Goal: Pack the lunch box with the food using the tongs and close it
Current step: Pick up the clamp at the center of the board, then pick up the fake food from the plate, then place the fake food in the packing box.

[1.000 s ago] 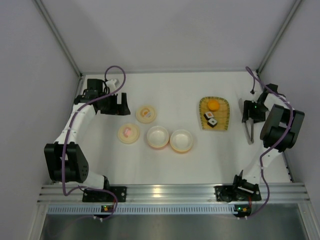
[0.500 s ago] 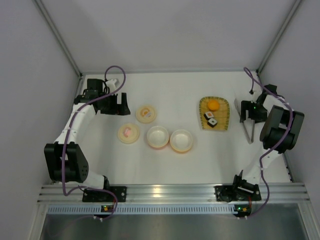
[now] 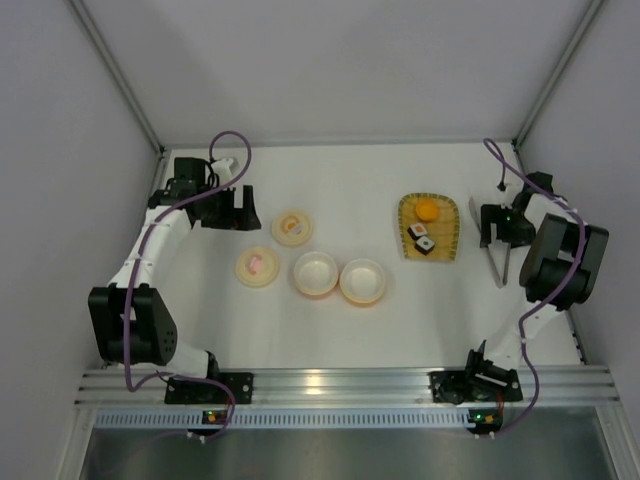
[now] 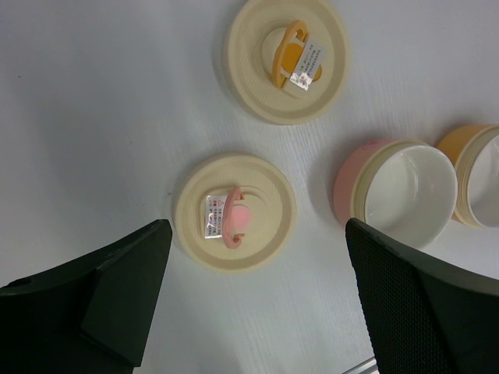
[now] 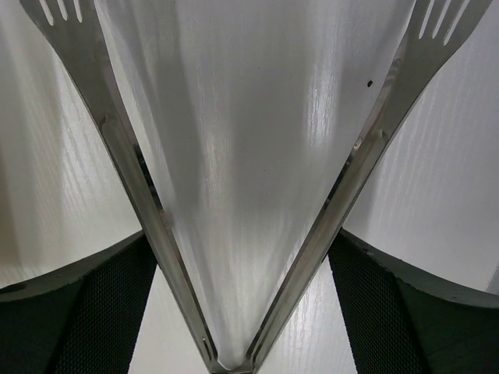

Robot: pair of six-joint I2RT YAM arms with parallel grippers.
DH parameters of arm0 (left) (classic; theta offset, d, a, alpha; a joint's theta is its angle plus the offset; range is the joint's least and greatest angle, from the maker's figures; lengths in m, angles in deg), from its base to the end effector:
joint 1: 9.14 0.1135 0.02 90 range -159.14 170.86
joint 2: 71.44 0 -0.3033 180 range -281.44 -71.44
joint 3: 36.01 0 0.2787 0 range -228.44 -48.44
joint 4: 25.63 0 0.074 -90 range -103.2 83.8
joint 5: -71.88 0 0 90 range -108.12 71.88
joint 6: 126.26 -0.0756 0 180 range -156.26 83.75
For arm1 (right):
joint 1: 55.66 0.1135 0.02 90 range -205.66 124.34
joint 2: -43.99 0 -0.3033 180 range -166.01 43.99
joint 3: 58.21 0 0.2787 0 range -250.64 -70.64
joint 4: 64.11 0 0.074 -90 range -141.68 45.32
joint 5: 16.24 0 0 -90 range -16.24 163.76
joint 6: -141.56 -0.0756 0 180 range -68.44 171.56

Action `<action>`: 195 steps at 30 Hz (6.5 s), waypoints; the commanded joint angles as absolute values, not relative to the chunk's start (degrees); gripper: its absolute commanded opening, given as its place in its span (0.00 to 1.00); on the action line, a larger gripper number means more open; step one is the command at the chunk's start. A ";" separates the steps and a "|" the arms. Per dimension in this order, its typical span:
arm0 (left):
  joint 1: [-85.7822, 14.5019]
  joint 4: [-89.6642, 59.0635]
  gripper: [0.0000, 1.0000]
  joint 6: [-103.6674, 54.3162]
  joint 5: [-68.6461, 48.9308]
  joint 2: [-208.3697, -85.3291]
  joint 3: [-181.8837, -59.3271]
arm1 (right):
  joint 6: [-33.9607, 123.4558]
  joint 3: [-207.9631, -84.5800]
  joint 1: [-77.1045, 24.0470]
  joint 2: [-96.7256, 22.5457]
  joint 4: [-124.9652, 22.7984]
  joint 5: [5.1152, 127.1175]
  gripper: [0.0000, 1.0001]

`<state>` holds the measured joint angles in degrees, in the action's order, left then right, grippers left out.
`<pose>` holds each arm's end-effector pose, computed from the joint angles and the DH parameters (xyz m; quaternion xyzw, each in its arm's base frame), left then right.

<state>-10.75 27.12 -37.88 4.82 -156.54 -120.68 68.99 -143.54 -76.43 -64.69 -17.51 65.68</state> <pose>0.3579 -0.0395 0.2986 0.0890 0.9277 -0.1887 0.3095 0.4003 -0.1404 0.1505 0.0164 0.9822 0.0087 0.1868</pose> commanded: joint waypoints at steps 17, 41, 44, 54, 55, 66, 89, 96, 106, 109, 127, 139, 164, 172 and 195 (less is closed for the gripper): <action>-10.46 28.29 0.98 -38.28 5.17 -153.19 -123.50 | 69.93 -147.09 -76.75 -57.53 -7.15 61.46 0.57; -10.46 28.11 0.98 -38.19 5.52 -152.39 -123.06 | 83.10 -164.24 -77.54 -49.45 12.21 54.52 0.52; -10.46 28.11 0.98 -38.36 5.61 -152.13 -123.14 | 86.26 -166.78 -77.54 -46.90 15.10 49.96 0.52; -10.46 29.34 0.98 -38.98 6.58 -152.13 -124.72 | 95.24 -167.24 -77.10 -42.93 24.69 39.40 0.54; -10.46 29.69 0.98 -39.07 6.58 -152.21 -124.90 | 95.77 -166.71 -76.75 -42.67 25.48 39.31 0.54; -10.46 31.01 0.98 -39.42 8.51 -152.47 -125.25 | 100.69 -157.49 -74.20 -39.86 28.13 38.86 0.55; -10.46 32.68 0.98 -39.95 9.22 -154.15 -126.40 | 93.05 -147.89 -67.17 -40.30 16.97 45.10 0.55; -10.46 32.42 0.98 -39.86 9.13 -154.59 -126.31 | 92.08 -148.77 -66.99 -41.87 15.47 45.81 0.54; -10.46 32.51 0.98 -39.77 9.13 -155.38 -126.83 | 92.78 -150.00 -66.29 -45.83 15.30 45.46 0.55; -10.46 32.51 0.98 -39.86 8.86 -155.29 -126.66 | 92.78 -150.09 -66.12 -46.89 14.86 45.28 0.55; -10.46 32.33 0.98 -39.59 8.60 -155.64 -126.22 | 93.13 -150.71 -64.53 -47.15 15.64 45.19 0.40; -10.46 32.59 0.98 -39.95 8.25 -155.12 -126.57 | 95.59 -155.88 -64.53 -43.03 22.06 42.57 0.27; -10.46 33.47 0.98 -39.95 7.81 -155.12 -127.10 | 89.97 -144.82 -29.56 -28.61 13.45 52.48 0.26; -10.55 33.12 0.98 -39.60 8.25 -155.64 -127.19 | 88.83 -141.74 -26.83 -30.36 8.97 54.33 0.26; -10.46 32.68 0.98 -40.30 7.63 -156.87 -126.75 | 90.41 -140.78 -26.30 -34.94 7.65 55.48 0.29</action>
